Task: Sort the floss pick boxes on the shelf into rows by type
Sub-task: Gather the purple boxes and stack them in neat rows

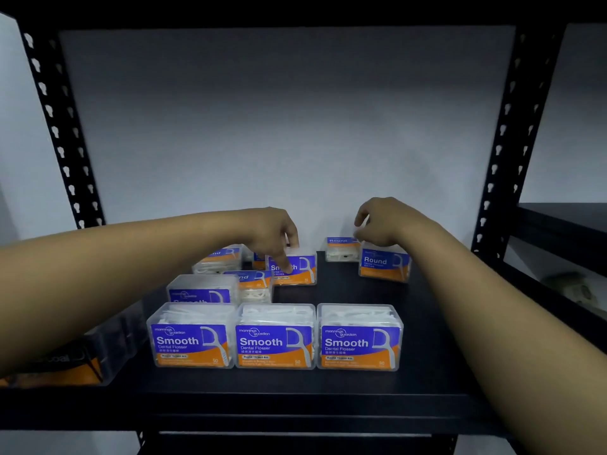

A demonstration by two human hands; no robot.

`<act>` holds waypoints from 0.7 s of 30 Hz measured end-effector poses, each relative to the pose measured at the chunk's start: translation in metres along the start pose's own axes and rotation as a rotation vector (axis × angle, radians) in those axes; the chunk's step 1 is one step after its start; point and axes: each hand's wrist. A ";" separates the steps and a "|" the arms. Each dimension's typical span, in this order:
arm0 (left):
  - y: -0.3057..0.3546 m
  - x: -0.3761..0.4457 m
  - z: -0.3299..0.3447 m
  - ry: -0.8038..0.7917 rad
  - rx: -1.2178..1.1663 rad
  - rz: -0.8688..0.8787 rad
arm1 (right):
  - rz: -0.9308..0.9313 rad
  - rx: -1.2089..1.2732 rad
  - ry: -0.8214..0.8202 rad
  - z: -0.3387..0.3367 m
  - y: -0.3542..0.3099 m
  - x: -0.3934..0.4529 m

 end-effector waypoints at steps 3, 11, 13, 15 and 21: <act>-0.001 0.002 0.000 -0.001 -0.026 -0.009 | -0.020 -0.089 -0.054 0.006 -0.009 0.017; -0.006 0.006 0.002 -0.011 -0.060 0.001 | -0.110 -0.084 -0.172 0.029 -0.006 0.034; -0.006 0.007 0.001 -0.014 -0.058 0.004 | -0.123 -0.082 -0.164 0.030 -0.006 0.033; -0.006 0.008 0.001 -0.012 -0.051 0.010 | -0.124 -0.072 -0.159 0.029 -0.007 0.033; -0.007 0.010 0.002 -0.023 -0.063 0.008 | -0.149 -0.041 -0.189 0.024 -0.005 0.034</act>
Point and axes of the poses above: each hand's wrist, its own x-axis towards the middle knuckle, its own z-axis out of the palm, y = z × x, and after that the axes turned 11 degrees about y, right-handed
